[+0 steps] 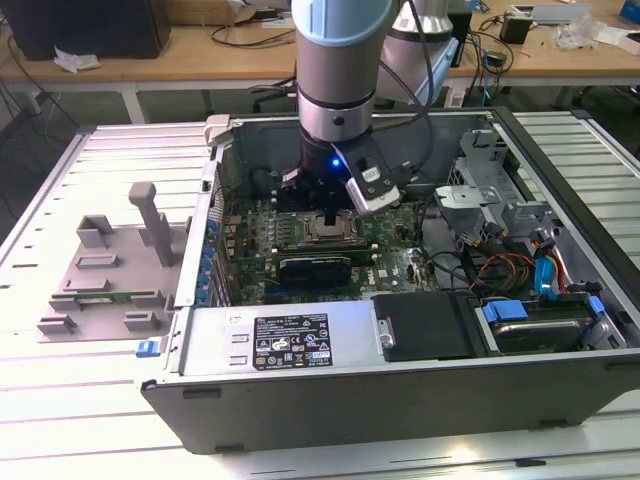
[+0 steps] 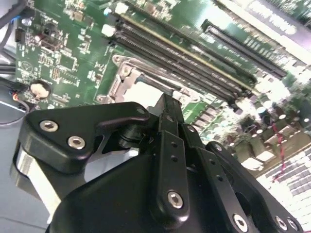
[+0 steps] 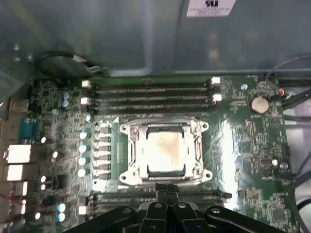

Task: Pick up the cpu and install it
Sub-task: 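Install the second cpu locking lever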

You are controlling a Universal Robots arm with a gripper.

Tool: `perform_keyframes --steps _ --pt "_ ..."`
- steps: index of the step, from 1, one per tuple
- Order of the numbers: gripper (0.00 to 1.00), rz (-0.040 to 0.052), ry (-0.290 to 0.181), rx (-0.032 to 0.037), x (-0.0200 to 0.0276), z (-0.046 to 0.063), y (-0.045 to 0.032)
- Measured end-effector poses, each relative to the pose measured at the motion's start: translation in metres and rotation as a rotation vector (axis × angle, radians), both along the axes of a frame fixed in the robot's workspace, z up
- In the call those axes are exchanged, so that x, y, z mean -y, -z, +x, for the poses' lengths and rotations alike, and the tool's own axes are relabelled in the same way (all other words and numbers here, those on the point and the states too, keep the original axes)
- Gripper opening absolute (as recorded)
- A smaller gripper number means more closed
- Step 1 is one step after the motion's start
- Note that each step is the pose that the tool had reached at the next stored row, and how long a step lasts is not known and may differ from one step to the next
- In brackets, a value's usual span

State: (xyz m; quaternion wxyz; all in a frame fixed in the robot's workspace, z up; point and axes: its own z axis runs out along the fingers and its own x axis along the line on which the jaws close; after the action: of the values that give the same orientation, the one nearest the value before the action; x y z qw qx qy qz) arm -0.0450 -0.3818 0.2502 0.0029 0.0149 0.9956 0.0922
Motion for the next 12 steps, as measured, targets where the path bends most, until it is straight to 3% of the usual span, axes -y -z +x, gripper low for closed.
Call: perform_keyframes --steps 1,2,5,6,7,8,11,12 --pt "0.11 -0.0018 0.0 0.0 -0.0031 0.001 0.0" --pt "0.11 -0.0048 0.0 0.0001 -0.0097 0.001 0.0001" --pt "0.11 -0.0121 0.0 0.0001 -0.0179 0.003 0.0001" --pt "0.11 -0.0184 0.0 -0.0002 -0.0209 0.004 0.0001" --pt "0.11 -0.0312 0.0 -0.0017 -0.0232 0.005 0.0" --pt "0.11 -0.038 0.0 -0.0024 -0.0243 0.006 0.0001" --pt "0.11 -0.0451 0.0 -0.0025 -0.0266 0.007 0.0004" --pt "0.11 -0.0511 -0.001 -0.0038 -0.0271 0.008 0.0005"
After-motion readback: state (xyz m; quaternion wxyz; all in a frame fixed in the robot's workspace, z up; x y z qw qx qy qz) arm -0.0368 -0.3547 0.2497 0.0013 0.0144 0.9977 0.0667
